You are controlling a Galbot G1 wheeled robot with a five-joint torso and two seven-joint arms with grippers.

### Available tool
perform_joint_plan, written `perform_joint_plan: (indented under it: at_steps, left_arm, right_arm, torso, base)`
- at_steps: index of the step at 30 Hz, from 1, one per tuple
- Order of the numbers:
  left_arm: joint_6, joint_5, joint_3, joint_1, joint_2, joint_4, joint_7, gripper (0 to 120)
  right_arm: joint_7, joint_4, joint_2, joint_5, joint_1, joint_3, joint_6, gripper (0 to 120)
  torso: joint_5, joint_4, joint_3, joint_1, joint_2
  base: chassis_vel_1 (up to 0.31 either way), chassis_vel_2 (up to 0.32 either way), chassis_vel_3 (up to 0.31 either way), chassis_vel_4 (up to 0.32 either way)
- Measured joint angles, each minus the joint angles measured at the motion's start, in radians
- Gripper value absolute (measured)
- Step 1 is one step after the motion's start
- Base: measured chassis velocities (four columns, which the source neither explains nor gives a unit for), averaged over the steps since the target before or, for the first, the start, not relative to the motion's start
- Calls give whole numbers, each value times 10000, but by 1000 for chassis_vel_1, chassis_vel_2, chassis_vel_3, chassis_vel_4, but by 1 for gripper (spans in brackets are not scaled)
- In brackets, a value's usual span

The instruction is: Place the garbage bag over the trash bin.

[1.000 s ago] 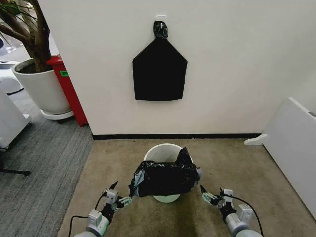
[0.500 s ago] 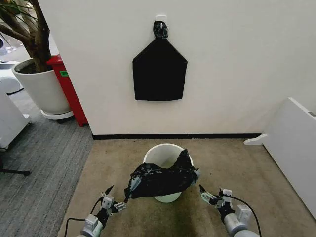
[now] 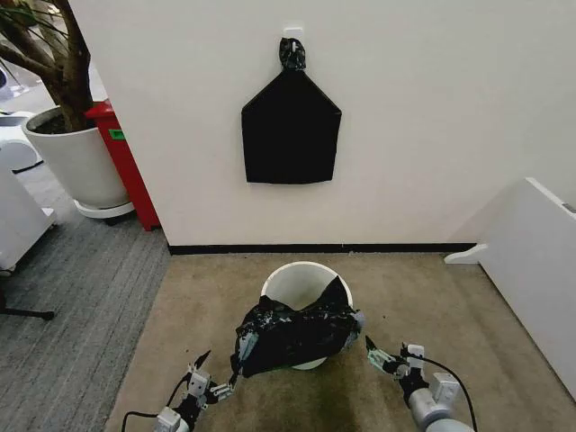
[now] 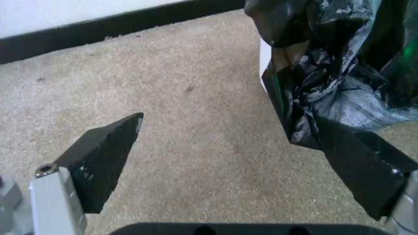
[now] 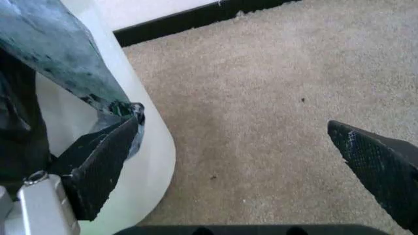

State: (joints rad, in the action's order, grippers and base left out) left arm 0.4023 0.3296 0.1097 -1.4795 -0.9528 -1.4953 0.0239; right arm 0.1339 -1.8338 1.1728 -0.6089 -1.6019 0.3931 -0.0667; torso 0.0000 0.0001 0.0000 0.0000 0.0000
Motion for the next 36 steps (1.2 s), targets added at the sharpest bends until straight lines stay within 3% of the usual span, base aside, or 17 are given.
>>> perform_joint_plan:
  at_steps: [7,13,25,36]
  left_arm:
    - [-255,396,41,204,-16,-533,406,100]
    - [-663,655,-16,312,25,-1090,540,100]
    - [-903,680,-144,482,76,-975,559,100]
    - [-1056,707,-140,538,60,-1035,598,100]
  right_arm:
    - [-229,-598,-101,29,-358,417,19,100]
    - [-1187,-1684,-322,59,-1349,1020,-140,100]
    - [-637,-1405,-313,254,171,384,-491,100]
    - [-1191,-1470,-475,184,-241,525,-756,100]
  torso:
    - [1,0,0,0,0]
    - [-2,-3,-1,0,0]
    - [1,2,0,0,0]
    - [2,0,0,0,0]
  base:
    - [0,0,0,0]
    - [0,0,0,0]
    - [0,0,0,0]
    - [0,0,0,0]
